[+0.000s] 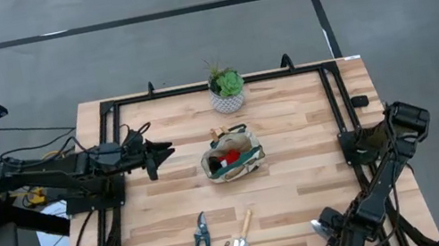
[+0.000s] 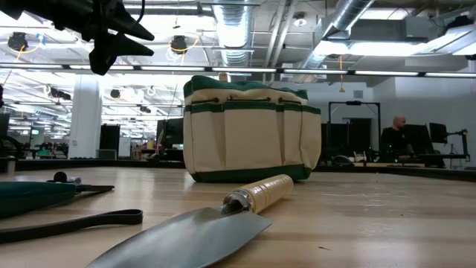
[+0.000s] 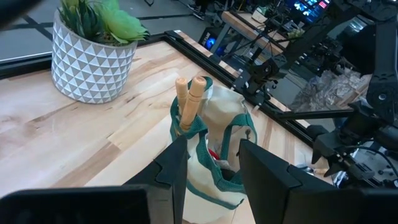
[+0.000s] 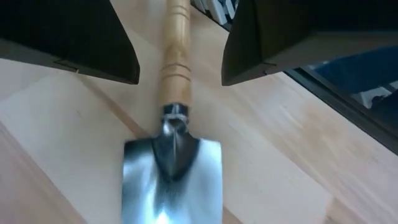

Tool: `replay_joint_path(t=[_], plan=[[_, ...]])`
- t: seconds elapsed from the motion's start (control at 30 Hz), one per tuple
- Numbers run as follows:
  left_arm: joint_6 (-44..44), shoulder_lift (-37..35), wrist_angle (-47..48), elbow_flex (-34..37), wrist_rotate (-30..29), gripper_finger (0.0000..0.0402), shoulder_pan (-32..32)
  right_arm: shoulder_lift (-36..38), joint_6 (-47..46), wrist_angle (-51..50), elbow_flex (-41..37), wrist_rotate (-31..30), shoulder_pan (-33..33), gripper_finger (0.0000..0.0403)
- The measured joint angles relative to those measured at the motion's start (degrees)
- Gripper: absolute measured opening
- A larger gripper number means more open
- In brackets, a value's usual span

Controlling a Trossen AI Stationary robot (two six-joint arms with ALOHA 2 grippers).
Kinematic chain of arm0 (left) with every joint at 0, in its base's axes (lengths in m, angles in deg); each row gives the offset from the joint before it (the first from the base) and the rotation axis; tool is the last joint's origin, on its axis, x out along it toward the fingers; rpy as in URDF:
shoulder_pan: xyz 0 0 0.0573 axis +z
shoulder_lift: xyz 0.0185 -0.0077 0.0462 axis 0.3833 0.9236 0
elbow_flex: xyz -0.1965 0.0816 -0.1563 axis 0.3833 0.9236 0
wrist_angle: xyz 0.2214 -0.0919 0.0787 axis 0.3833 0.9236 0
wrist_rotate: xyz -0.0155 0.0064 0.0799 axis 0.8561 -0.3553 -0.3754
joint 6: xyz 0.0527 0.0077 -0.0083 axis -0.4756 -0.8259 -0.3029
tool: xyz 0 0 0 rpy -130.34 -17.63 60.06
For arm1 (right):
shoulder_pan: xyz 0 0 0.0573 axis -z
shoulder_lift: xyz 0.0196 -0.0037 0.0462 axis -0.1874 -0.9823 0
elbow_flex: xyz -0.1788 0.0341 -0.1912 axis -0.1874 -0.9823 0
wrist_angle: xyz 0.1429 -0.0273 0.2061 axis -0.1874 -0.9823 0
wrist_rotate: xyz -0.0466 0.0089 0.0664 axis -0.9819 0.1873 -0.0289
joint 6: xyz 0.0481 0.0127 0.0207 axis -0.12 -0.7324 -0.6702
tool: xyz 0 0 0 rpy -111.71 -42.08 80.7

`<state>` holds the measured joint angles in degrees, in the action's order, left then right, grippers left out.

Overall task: Pick & Place Garden tools in Gardening bag
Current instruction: Put the trowel into the gardening bag

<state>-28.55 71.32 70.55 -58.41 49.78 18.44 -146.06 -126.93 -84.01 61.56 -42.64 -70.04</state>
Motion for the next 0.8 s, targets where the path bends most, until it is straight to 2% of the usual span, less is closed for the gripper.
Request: replay_joint_path(t=[0.23, 0.33, 0.53, 0.8], plan=[[0.0, 0.0, -0.4, 0.0, 0.0, 0.0113, 0.0, 2.8, 0.0, 0.4, 0.0, -5.4, 0.2, 0.0222], [0.0, 0.0, -0.6, 0.0, 0.0, 0.0113, 0.0, 5.0, -0.5, -3.3, 0.0, -7.8, 0.5, 0.0221], [0.0, 0.0, -0.7, 0.0, 0.0, 0.0113, 0.0, 5.2, -0.6, -6.5, 0.0, -7.2, 0.4, 0.0221], [0.0, 0.0, -0.7, 0.0, 0.5, 0.0113, 0.0, -0.7, -0.1, 1.9, 0.0, -4.3, 0.0, 0.0221]])
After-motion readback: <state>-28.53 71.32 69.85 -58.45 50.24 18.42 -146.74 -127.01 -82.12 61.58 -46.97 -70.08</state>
